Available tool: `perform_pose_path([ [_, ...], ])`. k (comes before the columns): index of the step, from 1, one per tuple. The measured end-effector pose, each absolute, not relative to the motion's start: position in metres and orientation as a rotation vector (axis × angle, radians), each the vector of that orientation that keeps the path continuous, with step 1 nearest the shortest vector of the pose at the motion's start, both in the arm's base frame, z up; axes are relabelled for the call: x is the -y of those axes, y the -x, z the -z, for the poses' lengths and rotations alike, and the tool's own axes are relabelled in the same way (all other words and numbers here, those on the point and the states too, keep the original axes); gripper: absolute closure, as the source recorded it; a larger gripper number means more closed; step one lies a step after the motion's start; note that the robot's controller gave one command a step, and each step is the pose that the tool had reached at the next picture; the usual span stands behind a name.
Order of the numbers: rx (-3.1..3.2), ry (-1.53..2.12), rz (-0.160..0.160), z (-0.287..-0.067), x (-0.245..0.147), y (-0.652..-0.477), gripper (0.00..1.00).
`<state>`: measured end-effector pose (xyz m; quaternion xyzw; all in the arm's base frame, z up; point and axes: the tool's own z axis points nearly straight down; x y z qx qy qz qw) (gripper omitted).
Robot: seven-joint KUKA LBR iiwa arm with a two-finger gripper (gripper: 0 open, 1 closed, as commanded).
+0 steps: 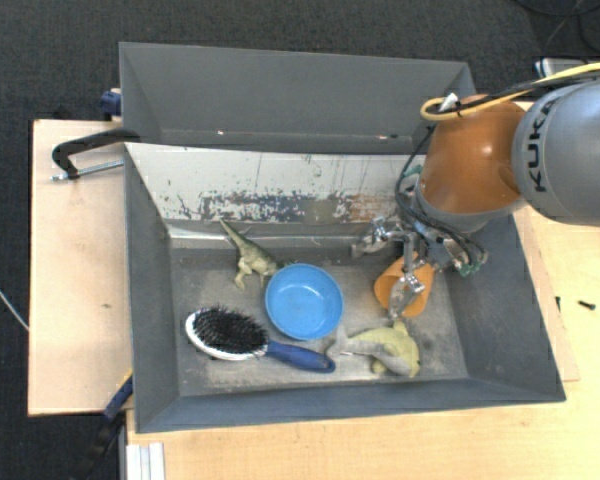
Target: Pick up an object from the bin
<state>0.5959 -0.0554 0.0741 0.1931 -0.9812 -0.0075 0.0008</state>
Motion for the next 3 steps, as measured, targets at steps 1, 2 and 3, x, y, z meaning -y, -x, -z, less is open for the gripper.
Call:
perform_pose_path([
  [1, 3.085, -0.615, 0.024, -0.077, 0.051, -0.598, 1.0],
  [2, 2.959, -1.09, -0.006, -0.194, 0.05, -0.586, 1.0],
  [3, 2.805, -1.442, -0.005, -0.255, 0.015, -0.597, 1.0],
])
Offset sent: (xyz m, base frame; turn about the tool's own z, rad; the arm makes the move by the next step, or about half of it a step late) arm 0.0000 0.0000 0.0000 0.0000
